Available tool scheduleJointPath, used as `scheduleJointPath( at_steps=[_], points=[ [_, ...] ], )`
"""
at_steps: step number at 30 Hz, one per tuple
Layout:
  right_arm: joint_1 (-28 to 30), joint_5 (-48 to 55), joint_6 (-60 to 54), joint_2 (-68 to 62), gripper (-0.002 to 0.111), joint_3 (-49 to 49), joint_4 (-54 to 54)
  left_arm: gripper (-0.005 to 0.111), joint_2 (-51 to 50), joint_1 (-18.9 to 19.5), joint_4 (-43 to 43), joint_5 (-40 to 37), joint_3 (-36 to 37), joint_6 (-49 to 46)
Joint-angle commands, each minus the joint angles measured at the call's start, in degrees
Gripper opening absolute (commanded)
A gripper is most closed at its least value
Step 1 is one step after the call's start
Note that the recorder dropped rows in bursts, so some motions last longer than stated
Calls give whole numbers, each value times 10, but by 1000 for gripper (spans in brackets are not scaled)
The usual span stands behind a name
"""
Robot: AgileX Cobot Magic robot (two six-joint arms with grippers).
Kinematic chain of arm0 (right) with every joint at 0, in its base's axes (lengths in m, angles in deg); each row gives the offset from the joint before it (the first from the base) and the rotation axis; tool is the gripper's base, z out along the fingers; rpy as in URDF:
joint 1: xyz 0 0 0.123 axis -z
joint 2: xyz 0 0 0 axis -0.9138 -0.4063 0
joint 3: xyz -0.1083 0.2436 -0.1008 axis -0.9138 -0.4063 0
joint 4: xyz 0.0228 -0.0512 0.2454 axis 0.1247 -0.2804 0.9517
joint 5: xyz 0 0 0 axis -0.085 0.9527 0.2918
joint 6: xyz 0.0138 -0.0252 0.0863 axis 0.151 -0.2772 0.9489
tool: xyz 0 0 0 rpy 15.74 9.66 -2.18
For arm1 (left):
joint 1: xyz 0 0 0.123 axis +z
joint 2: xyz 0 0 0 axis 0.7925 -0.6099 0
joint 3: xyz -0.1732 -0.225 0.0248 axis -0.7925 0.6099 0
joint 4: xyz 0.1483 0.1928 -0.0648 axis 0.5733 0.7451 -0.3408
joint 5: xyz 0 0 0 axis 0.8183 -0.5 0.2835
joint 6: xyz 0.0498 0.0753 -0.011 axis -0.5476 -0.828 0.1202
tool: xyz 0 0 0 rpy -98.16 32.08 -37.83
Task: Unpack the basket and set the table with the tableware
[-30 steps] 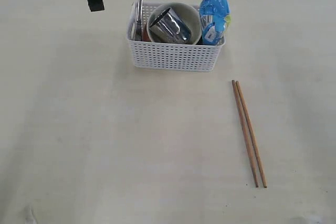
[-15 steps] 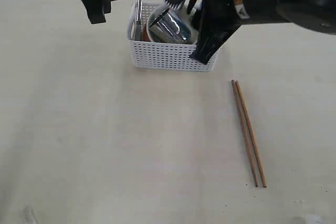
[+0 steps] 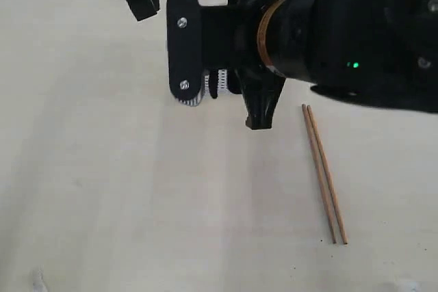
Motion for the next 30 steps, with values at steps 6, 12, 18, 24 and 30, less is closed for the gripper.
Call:
scheduleJointPath(
  at_steps=[6, 12, 18, 24, 30],
  points=[
    [-89, 74, 135, 4, 57, -59, -241, 0, 12, -1, -70, -2, 32, -21],
    [-89, 116, 324, 4, 57, -138, -431, 0, 38, -1, -110, -2, 32, -50],
    [-91, 135, 348, 4, 57, -151, -431, 0, 41, -1, -113, -2, 32, -50],
    [-98, 135, 347, 4, 57, -151, -431, 0, 36, -1, -144, -2, 32, -64],
    [-120, 163, 347, 4, 57, -151, -431, 0, 35, -26, -133, -2, 33, -64]
  ],
)
